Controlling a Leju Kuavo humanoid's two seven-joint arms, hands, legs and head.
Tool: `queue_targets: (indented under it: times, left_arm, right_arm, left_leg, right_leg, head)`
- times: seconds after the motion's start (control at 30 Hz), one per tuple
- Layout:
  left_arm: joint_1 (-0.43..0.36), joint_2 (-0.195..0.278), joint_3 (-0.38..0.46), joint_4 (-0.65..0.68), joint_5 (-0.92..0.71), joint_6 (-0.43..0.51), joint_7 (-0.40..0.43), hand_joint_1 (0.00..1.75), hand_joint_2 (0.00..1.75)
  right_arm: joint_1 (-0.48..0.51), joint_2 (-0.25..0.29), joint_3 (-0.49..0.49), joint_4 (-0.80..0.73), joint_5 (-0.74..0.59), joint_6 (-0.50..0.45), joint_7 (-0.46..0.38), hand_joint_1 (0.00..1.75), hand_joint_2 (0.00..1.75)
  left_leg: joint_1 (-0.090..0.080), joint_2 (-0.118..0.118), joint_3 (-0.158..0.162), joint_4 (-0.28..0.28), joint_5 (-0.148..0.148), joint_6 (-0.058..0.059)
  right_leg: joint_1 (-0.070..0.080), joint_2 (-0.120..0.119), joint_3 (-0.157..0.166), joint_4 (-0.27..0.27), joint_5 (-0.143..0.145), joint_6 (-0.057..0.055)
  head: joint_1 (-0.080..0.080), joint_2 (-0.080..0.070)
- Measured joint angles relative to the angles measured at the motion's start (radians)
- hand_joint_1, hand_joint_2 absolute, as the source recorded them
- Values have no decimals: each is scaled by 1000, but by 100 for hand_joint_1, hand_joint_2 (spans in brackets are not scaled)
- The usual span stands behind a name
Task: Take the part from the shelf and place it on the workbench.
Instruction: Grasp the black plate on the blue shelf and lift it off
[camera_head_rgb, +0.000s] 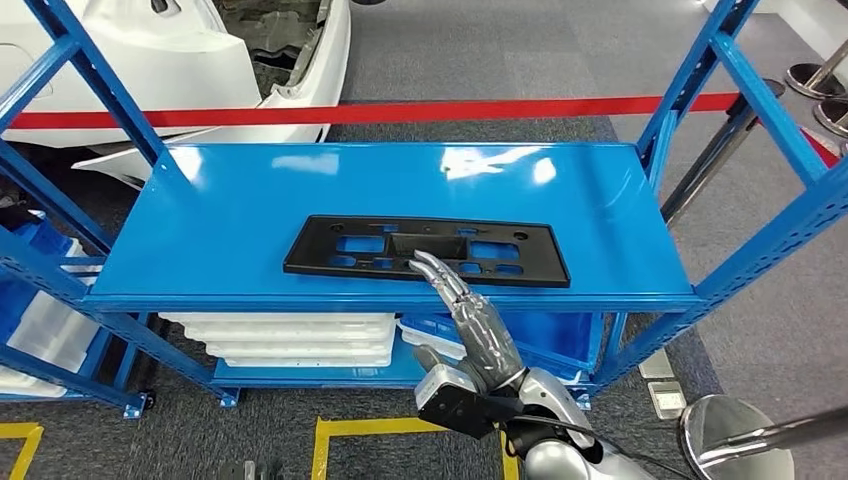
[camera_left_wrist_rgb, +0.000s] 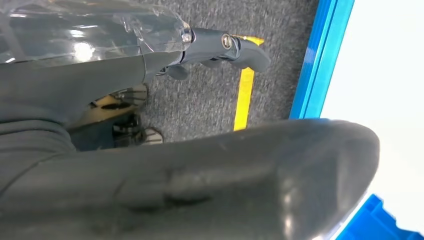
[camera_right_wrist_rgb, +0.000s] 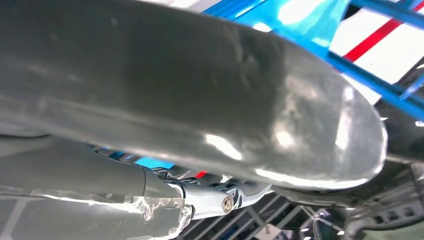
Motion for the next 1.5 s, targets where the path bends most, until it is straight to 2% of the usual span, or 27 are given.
queue_targets:
  times: [0.07,0.2,0.27,0.43,0.57,0.73,1.03,1.33,1.5]
  left_arm:
    - [1,0,1,0,1,2,0,0,0]
    - [0,0,5,0,2,16,5,0,0]
    - [1,0,6,0,2,25,8,0,0]
    - [1,0,7,0,6,32,18,0,0]
    - [4,0,8,0,11,35,21,0,0]
    - [13,0,15,0,17,38,24,0,0]
    - [18,0,23,0,29,41,24,0,0]
    - [21,0,24,0,39,45,23,0,0]
    - [26,0,25,0,45,51,22,0,0]
  right_arm:
    - [4,-4,-6,0,2,-6,3,0,0]
    - [10,-7,-12,-1,0,-17,12,0,0]
    - [15,-8,-14,-1,-18,-20,16,0,0]
    - [26,-12,-23,-1,-170,-12,18,0,0]
    - [28,-17,-29,0,-184,-12,56,0,175]
    - [27,-29,-29,-2,-76,-28,126,0,175]
    - [21,-73,-29,-43,333,-24,286,0,175]
    - [13,-136,-28,-73,594,57,385,0,175]
    - [9,-163,-28,-90,662,79,435,0,175]
  left_leg:
    - [0,0,5,-3,-2,-6]
    - [-1,1,19,-7,1,9]
    - [0,1,21,-11,0,9]
    - [3,2,25,-22,-4,3]
    - [3,2,25,-23,-5,-4]
    - [2,2,25,-23,-5,-7]
    - [1,2,25,-22,-5,-6]
    - [0,2,25,-21,-5,-5]
    - [-1,2,25,-21,-5,-5]
  right_leg:
    - [-2,1,5,-4,-2,-6]
    - [0,0,17,-7,-7,-7]
    - [3,0,17,-7,-10,-11]
    - [6,-1,17,-6,-14,-17]
    - [6,-1,18,-6,-14,-17]
    - [5,-1,19,-6,-14,-17]
    - [1,-2,21,-8,-13,-15]
    - [1,-2,21,-9,-13,-14]
    - [1,-2,21,-9,-13,-14]
  head:
    - [-3,0]
    - [-12,0]
    - [-12,0]
    - [-12,0]
    - [-12,0]
    - [-12,0]
    - [-12,0]
    - [-12,0]
    - [-12,0]
